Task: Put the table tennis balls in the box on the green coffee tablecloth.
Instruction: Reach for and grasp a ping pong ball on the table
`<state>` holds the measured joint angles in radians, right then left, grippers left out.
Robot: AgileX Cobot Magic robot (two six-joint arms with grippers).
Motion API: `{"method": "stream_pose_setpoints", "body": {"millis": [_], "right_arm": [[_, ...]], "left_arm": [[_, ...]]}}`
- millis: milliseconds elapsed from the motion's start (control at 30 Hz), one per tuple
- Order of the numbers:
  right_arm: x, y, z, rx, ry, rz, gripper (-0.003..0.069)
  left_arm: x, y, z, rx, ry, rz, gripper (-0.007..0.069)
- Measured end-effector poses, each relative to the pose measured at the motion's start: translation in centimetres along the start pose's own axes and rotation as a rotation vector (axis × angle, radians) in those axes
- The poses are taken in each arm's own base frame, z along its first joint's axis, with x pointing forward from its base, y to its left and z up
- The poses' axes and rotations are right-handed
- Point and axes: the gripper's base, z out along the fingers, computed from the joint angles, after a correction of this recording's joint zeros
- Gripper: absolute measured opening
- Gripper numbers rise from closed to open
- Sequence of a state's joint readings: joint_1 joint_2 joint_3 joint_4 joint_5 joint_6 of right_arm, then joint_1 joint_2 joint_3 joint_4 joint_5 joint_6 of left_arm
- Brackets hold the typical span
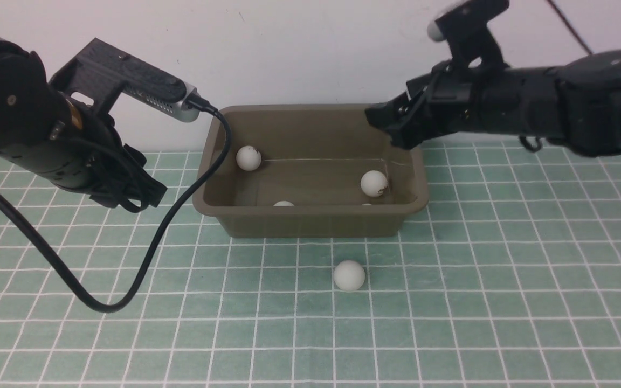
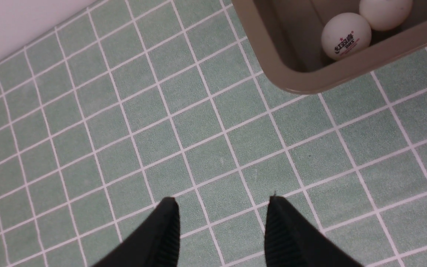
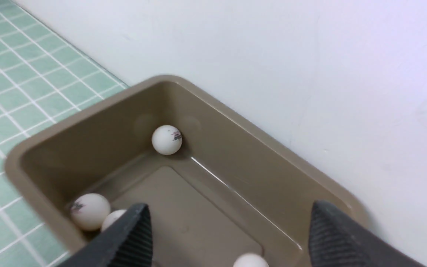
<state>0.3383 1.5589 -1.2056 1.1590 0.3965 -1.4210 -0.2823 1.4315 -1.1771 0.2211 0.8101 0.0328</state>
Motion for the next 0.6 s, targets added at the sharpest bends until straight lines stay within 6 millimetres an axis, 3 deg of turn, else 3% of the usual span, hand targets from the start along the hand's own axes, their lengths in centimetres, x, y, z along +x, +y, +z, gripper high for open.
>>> {"method": "stream_pose_setpoints", "body": {"millis": [100, 200, 267, 400, 600], "right_arm": [[-0.4, 0.8, -3.5, 0.009, -0.006, -0.001, 0.0488], [0.8, 2.0, -6.3, 0.009, 0.014, 0.057, 0.0478], [2.7, 3.1, -7.4, -0.009, 0.054, 0.111, 0.0475], [6.4, 6.1, -6.2, -0.098, 0.167, 0.182, 0.0475], [9.7, 10.5, -1.8, -0.184, 0.306, 0.150, 0.0475]], "left_arm": [[0.0, 0.0, 0.0, 0.000, 0.000, 0.000, 0.0288], [0.0, 0.0, 0.0, 0.000, 0.000, 0.000, 0.0288], [0.0, 0.0, 0.0, 0.000, -0.002, 0.000, 0.0288], [0.0, 0.0, 0.0, 0.000, -0.004, 0.000, 0.0288], [0.0, 0.0, 0.0, 0.000, -0.004, 0.000, 0.0288]]}}
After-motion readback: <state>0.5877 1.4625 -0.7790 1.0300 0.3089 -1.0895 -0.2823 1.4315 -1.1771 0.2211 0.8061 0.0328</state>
